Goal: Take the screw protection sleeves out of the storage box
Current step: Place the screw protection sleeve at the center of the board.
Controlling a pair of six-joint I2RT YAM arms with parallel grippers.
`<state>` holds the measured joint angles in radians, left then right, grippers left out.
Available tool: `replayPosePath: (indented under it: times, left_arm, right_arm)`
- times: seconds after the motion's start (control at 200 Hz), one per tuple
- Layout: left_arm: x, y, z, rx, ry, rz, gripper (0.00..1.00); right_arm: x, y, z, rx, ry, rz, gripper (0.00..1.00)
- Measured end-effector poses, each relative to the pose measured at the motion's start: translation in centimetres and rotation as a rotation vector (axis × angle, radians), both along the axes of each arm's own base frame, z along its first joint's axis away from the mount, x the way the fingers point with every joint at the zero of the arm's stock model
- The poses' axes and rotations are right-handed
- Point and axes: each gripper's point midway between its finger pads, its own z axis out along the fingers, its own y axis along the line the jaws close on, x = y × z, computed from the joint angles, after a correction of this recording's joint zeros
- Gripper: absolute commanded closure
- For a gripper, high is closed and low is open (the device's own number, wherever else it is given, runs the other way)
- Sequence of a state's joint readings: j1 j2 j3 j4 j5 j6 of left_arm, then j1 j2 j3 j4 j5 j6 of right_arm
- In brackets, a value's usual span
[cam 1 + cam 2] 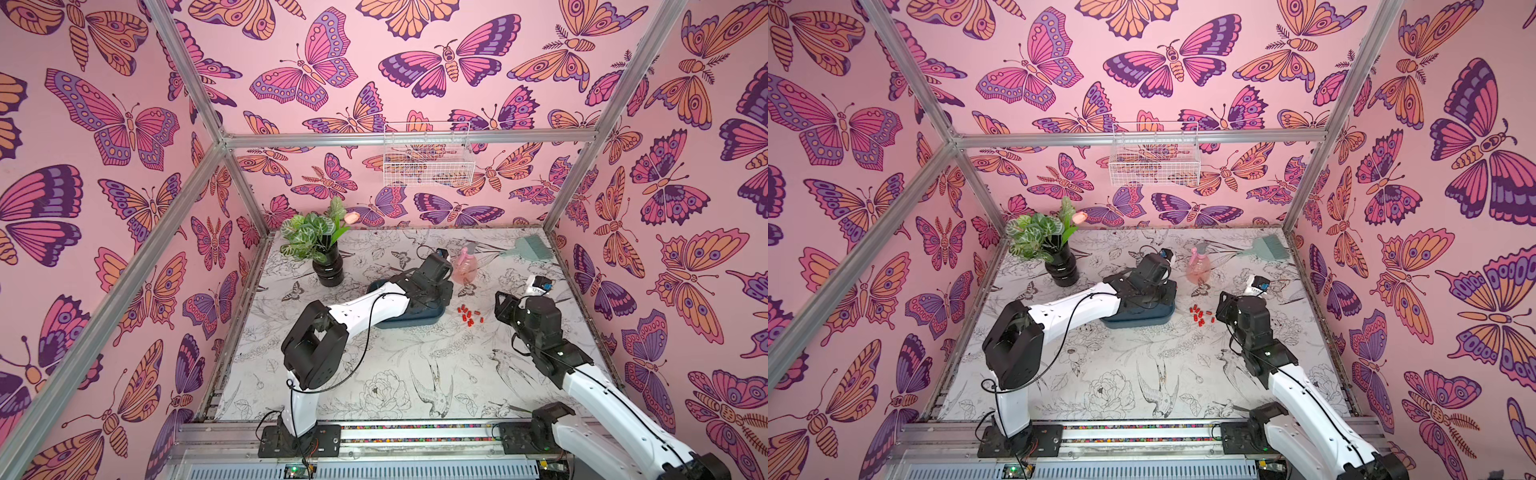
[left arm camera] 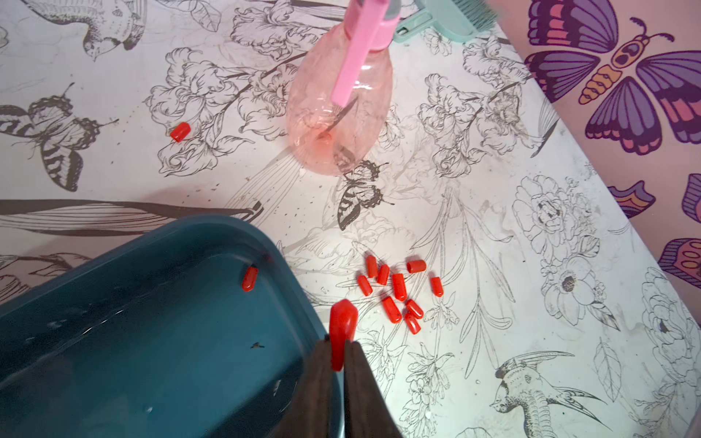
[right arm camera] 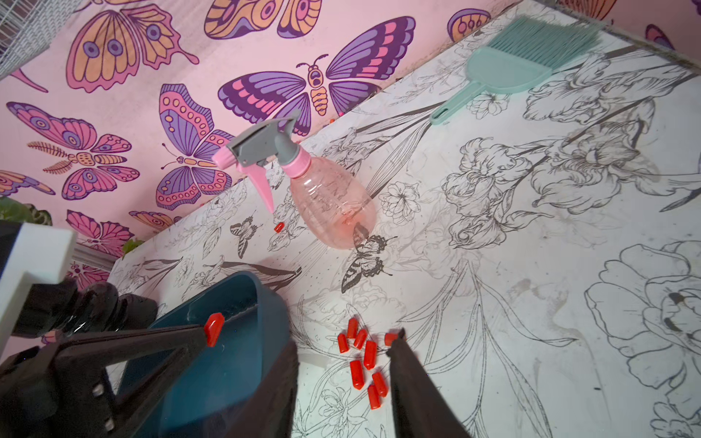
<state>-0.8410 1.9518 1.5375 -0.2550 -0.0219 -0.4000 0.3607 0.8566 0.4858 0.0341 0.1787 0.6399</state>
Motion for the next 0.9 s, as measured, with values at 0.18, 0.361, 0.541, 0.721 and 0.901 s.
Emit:
replayPosePath:
  times: [0.18,0.361,0.541,0.721,0.901]
  left_arm:
    - [-0.2,-1.6,-0.7,-0.003,0.011,-0.029,0.86]
    - [-0.5,-3.1,-2.0,0.003,0.031,-0.056,0.85]
    - [-0.7,-4.8,-2.4,-0.010,0.038,-0.086,0.85]
    - [-0.7,-7.1,-3.0,-0.024,0.050,-0.121,0.85]
    - [-1.1,-8.9,-4.8,0.000,0.079,-0.147,0.85]
  right_arm:
    - [0.3,-0.7,-0.9,0.005,0.026,-0.031,0.57]
    - [0.6,-1.4,-1.8,0.004,0.058,-0.055,0.57]
    - [0.7,-2.0,-2.6,0.023,0.078,-0.077,0.57]
    - [0.8,-2.5,-3.3,0.049,0.094,-0.091,0.57]
    - [0.8,-2.6,-3.5,0.065,0.099,-0.089,0.57]
